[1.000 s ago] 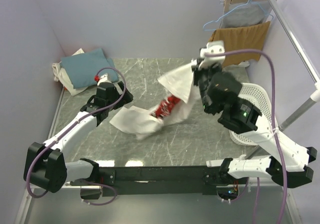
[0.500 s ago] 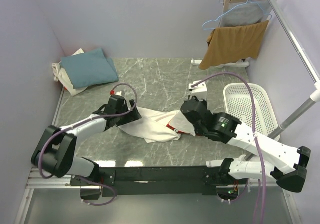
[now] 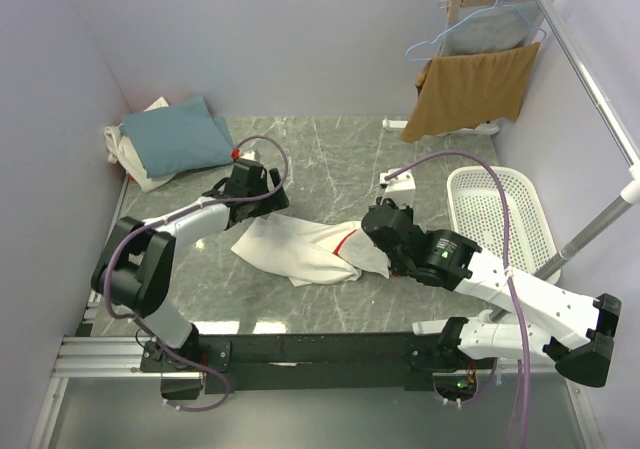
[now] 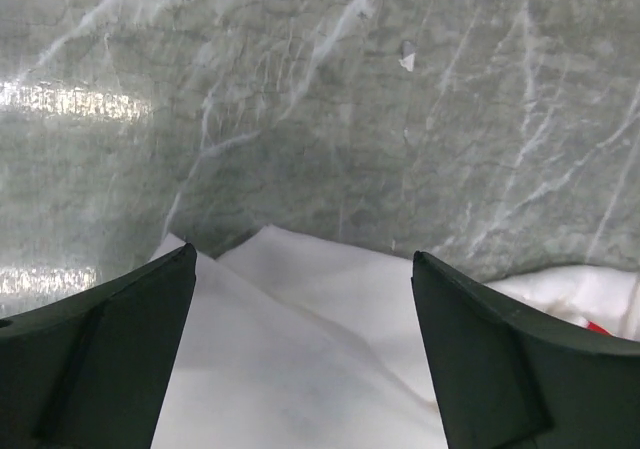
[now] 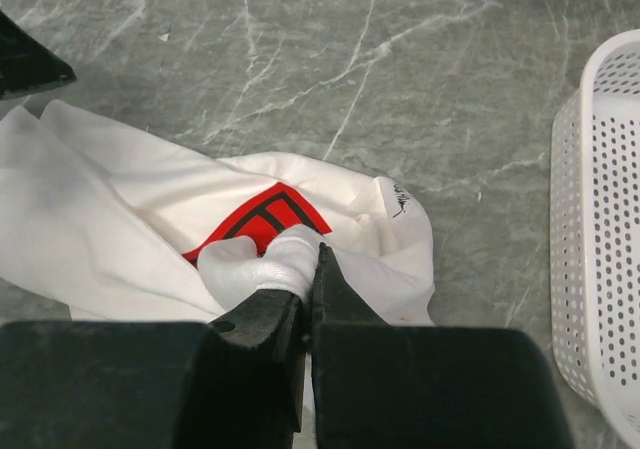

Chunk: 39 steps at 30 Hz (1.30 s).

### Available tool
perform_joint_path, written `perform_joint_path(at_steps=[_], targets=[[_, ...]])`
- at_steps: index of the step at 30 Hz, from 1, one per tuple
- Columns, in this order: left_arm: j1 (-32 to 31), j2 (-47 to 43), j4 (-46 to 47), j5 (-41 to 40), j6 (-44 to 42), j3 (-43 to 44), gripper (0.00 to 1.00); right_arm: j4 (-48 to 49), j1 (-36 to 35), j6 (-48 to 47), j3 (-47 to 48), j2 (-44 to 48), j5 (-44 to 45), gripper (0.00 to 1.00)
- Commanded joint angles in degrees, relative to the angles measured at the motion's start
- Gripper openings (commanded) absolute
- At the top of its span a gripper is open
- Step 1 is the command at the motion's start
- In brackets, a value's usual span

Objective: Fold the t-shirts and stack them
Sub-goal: Flatten out the tshirt

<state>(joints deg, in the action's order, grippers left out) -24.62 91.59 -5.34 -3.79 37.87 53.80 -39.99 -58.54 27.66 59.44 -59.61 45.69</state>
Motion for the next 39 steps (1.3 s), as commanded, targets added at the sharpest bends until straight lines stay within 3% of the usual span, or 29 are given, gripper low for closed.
perform_joint_path(at_steps=[1,9,19,27,39], targets=[[-1.0,4.8,-0.9,-1.8,-2.4,1.8,0.92,2.5,0.2,0.7,-0.2,-0.4,0.4,0.0],[-2.1,9.1,1.5,-1.4,-3.0,1.0,0.84,3.2,1.1,0.3,-0.9,0.4,-0.3,0.0],[-4.0,11.2,1.8,-1.6,-3.9,2.8,0.68,3.4,1.7,1.0,-2.5,1.7,-1.1,0.0],[-5.2,7.0,3.5,-4.8,-4.3,2.4,0.83,4.5,2.1,0.9,-3.0,1.4,-2.4,0.0],[-6.1,11.5,3.1,-7.9,-7.1,6.0,0.88,5.3,2.6,0.7,-3.6,0.9,-3.8,0.0]])
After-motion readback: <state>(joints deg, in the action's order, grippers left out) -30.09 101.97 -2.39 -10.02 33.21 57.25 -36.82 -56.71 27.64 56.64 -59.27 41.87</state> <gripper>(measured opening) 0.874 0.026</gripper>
